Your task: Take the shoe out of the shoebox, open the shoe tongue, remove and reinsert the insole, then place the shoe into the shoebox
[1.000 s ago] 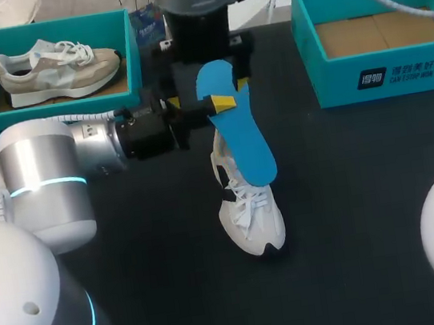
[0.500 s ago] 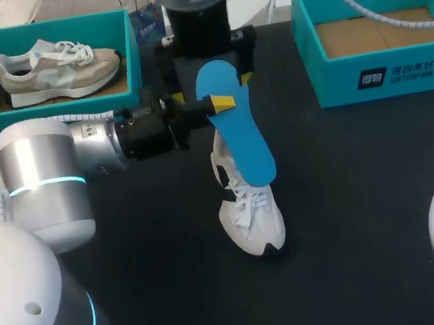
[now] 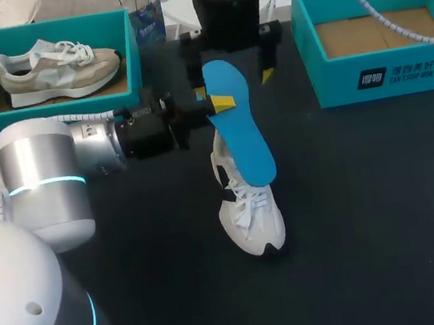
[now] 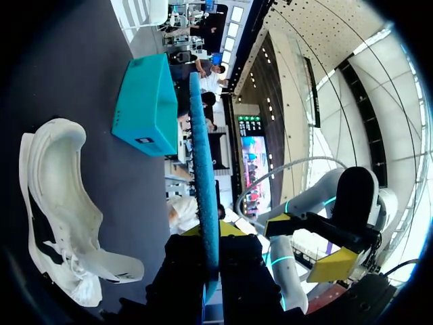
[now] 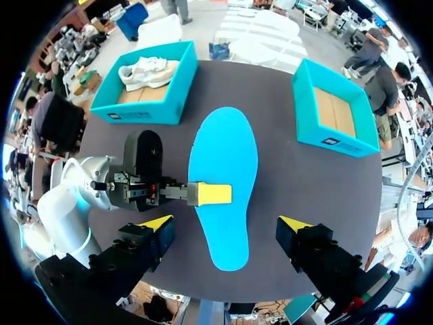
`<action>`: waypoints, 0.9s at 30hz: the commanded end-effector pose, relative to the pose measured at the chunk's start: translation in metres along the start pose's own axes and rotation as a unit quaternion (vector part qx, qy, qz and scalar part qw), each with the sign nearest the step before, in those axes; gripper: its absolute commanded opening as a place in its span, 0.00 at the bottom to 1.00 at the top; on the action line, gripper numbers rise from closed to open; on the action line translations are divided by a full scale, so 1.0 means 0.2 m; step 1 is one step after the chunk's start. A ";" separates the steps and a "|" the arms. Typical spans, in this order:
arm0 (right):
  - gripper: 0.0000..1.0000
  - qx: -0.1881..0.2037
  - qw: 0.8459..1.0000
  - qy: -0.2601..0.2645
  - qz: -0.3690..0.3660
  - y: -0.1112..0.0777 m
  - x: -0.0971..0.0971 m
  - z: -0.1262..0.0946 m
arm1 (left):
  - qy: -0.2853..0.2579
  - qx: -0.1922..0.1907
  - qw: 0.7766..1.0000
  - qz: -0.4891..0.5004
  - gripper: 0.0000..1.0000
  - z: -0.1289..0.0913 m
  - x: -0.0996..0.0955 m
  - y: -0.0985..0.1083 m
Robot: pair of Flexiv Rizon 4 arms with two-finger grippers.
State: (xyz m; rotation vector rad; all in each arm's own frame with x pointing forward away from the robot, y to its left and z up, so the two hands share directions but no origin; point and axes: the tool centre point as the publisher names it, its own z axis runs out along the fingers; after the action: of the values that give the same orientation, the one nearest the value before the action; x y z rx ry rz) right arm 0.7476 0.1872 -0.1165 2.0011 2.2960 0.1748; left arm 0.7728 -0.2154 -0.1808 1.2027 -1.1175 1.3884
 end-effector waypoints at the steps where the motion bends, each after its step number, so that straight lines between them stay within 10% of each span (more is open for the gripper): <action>1: 1.00 0.000 1.000 0.003 0.000 0.00 -0.01 0.01 | 0.001 0.002 1.000 0.001 0.00 0.01 0.00 0.00; 11: 1.00 0.021 0.966 0.256 -0.016 0.00 -0.29 0.01 | 0.001 0.002 1.000 0.001 0.00 0.01 0.00 0.00; 27: 1.00 0.032 0.889 0.456 -0.020 0.00 -0.45 0.11 | 0.001 0.002 1.000 0.001 0.00 0.01 0.00 0.00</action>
State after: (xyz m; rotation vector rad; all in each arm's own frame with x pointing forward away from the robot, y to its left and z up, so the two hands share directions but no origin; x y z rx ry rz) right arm 0.7623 0.1132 -0.1267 2.0820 2.6170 0.5666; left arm 0.7728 -0.2155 -0.1808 1.2027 -1.1175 1.3885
